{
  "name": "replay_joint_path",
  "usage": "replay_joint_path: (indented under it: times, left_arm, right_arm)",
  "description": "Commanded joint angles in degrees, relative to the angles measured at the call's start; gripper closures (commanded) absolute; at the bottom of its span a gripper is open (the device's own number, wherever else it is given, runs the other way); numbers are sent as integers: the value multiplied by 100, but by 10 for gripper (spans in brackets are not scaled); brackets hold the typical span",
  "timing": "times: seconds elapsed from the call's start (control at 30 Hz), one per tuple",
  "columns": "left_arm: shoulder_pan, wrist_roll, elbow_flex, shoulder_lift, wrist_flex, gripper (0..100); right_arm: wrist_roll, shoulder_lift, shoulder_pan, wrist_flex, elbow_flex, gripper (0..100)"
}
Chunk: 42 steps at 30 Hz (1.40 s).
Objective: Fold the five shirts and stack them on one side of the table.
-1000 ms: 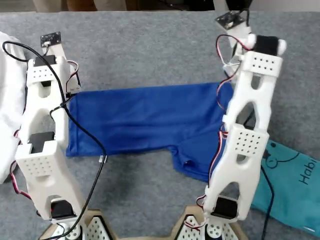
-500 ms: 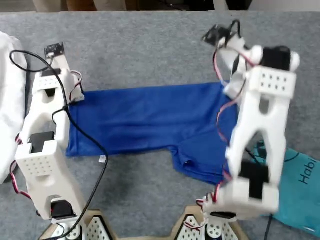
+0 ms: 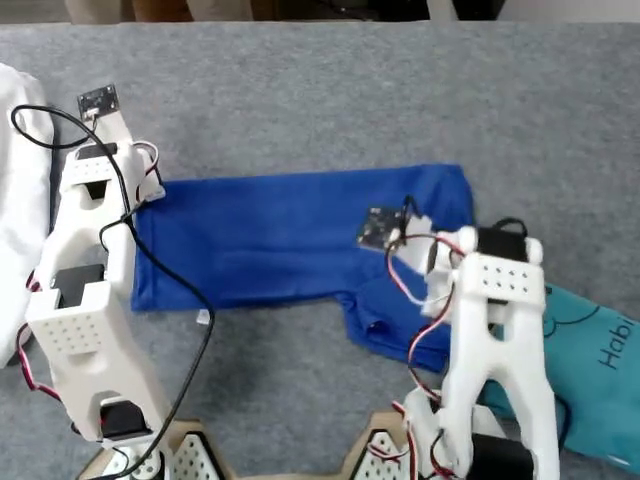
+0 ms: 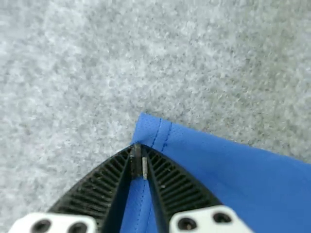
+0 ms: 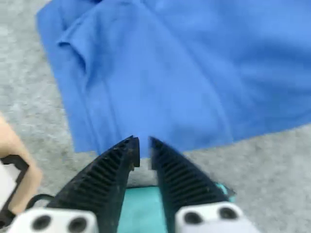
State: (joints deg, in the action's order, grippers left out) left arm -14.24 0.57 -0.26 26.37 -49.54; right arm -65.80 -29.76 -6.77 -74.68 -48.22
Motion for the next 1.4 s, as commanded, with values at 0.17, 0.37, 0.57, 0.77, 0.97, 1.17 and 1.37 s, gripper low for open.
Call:
replay_joint_path:
  times: [0.17,0.37,0.57,0.77,0.97,1.17,1.37]
  left_arm:
    - [-132,26,-18,-268,229,980]
    - [-141,44,18,-268,167,980]
    - [-141,35,79,-286,211,980]
    - [-141,35,79,-286,211,980]
    - [-141,26,79,-286,193,980]
    - [-141,26,79,-286,185,980]
    - [-141,26,79,-286,185,980]
  right_arm:
    - [-53,-576,681,-352,-576,828]
    - [510,-813,1411,651,-1305,828]
    - [993,-804,1938,1257,-1710,832]
    - [993,-804,1947,1749,-2018,922]
    - [1002,-804,1938,1943,-2158,925]
    - [1081,-804,1938,1960,-2009,926]
    - [1081,-796,1947,2110,-1991,988]
